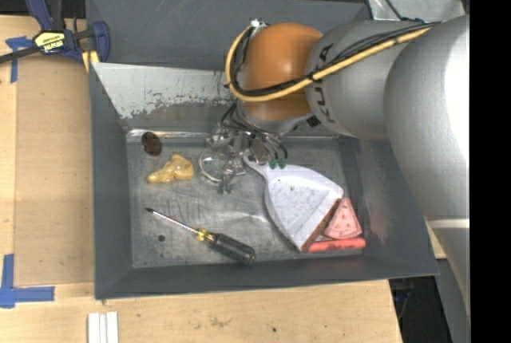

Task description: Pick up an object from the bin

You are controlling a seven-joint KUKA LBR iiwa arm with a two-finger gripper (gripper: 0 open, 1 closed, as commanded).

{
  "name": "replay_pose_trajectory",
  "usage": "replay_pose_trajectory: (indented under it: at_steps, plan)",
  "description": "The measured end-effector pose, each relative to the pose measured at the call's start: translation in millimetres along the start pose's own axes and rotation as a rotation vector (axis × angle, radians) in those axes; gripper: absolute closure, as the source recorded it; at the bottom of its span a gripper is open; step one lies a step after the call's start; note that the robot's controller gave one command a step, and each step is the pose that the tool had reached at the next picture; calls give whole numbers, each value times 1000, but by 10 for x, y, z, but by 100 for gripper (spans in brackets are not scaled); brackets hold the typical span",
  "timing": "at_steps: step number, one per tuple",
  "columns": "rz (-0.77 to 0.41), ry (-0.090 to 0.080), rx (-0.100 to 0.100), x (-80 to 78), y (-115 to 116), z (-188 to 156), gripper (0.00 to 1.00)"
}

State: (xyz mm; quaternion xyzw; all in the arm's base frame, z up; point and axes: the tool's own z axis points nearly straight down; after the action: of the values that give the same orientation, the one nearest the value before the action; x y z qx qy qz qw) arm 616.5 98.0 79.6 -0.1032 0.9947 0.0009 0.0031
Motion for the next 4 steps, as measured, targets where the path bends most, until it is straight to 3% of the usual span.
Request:
replay_pose_trajectory:
  at_steps: [1,2,3,4]
  plan:
    - [0,0,0,0,0,0,100]
    - [25,5,0,211,-121,-337,100]
    - [125,-2,2,424,-32,-504,100]
    - [70,2,2,134,-258,-1260,100]
